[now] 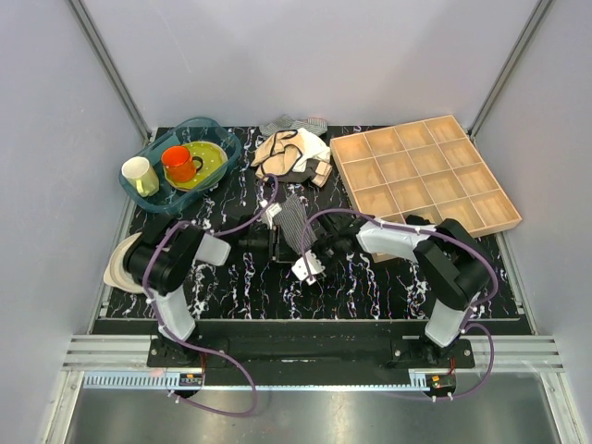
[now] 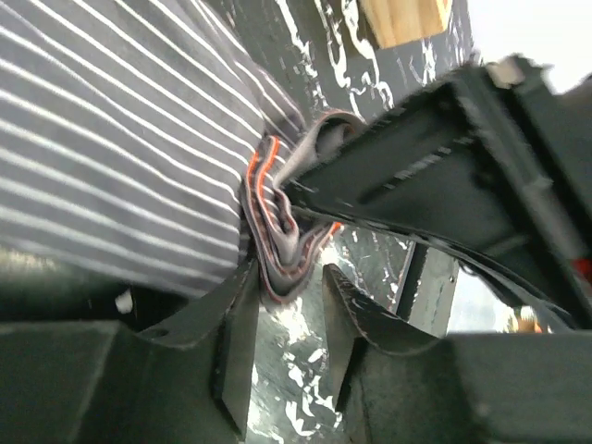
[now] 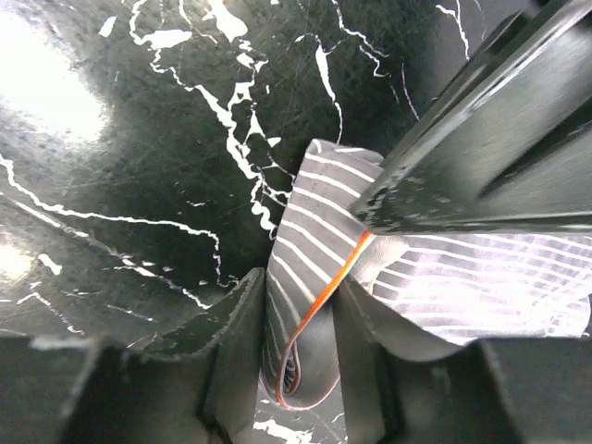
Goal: Roll the underwear
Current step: Roll the underwear to the center of the board.
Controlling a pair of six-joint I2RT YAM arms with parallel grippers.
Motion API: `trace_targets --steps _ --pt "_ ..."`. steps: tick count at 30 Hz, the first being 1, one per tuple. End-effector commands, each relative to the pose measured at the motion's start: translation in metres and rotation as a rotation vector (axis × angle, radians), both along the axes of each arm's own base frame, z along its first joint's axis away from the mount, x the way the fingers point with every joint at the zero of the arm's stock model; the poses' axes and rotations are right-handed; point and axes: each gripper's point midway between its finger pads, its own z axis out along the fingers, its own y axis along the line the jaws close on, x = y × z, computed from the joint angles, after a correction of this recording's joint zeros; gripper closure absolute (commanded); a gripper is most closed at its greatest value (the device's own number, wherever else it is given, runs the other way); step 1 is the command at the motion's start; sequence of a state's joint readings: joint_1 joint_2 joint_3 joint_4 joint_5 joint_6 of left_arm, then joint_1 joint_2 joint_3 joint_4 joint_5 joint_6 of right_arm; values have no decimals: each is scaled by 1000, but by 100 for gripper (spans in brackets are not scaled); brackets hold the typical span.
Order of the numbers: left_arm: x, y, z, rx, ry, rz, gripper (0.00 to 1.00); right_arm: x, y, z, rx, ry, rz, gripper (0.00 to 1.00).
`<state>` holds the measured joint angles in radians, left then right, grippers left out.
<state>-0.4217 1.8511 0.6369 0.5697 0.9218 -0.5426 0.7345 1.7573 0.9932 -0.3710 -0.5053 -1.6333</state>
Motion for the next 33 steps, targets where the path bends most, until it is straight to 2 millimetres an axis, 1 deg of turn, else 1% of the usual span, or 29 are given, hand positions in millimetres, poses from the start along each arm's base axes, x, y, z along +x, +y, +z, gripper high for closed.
trace_targets --steps 1,2,3,4,5,6,7,8,9,10,11,12,13,14,15,16,17,18,19,20,21,23,24,26,27,28,29,31,33 --pt "25 12 67 -64 -320 148 63 -8 -27 -32 -181 67 -42 63" --pt "23 16 77 -62 -375 166 61 -11 -29 -32 -192 87 -47 66" --pt "24 22 97 -67 -467 201 60 -15 -32 -30 -215 117 -49 70" --pt "15 30 91 -34 -519 198 60 -17 -34 -31 -230 139 -53 72" --pt "10 35 93 -24 -562 203 60 -21 -35 -30 -242 164 -58 74" --pt "6 39 110 -37 -652 223 60 -27 -36 -24 -260 216 -65 75" --pt "0 42 113 -36 -727 221 60 -31 -37 -25 -280 254 -68 78" --pt "-15 48 98 -22 -739 221 60 -42 -46 -22 -326 319 -74 79" --pt "-28 45 100 -34 -795 215 60 -42 -36 -10 -307 353 -77 79" --pt "-37 46 124 -91 -947 224 60 -47 -37 -10 -328 408 -81 80" --pt "-55 49 110 -89 -977 211 59 -62 -45 -4 -381 494 -85 80" --pt "-68 42 117 -120 -1038 199 59 -61 -34 10 -357 529 -87 80" --pt "-76 43 122 -126 -1126 191 58 -66 -35 8 -384 583 -88 80" --pt "-81 41 119 -113 -1143 176 58 -78 -42 14 -431 654 -92 80" --pt "-89 33 119 -114 -1152 148 58 -75 -36 21 -419 680 -100 80" --pt "-92 31 110 -77 -1158 116 58 -79 -37 16 -446 719 -107 80" --pt "-96 27 109 -79 -1151 95 57 -82 -40 17 -472 755 -119 80" --pt "-101 18 112 -81 -1178 56 57 -81 -37 18 -476 774 -137 80" --pt "-101 13 110 -58 -1200 31 57 -81 -39 12 -496 806 -156 80" --pt "-103 7 97 -20 -1182 -16 57 -84 -41 13 -520 838 -172 80" --pt "-105 -3 100 -7 -1209 -45 57 -79 -35 16 -506 840 -185 80" --pt "-108 -13 92 26 -1215 -97 57 -76 -34 16 -497 881 -213 80" --pt "-110 -17 77 76 -1213 -143 57 -73 -33 16 -498 889 -236 79" --pt "-108 -27 76 112 -1228 -163 56 -70 -36 17 -506 906 -267 79" --pt "-104 -27 63 179 -1232 -182 55 -71 -37 15 -511 911 -269 78" --pt "-100 -32 67 191 -1250 -184 55 -70 -38 14 -514 914 -274 78" --pt "-98 -34 65 210 -1260 -189 44 -71 -40 13 -521 921 -285 78" --pt "-90 -34 54 288 -1279 -209 41 -70 -40 11 -527 923 -293 78" --pt "-80 -39 55 328 -1300 -205 41 -68 -40 9 -524 916 -306 78"
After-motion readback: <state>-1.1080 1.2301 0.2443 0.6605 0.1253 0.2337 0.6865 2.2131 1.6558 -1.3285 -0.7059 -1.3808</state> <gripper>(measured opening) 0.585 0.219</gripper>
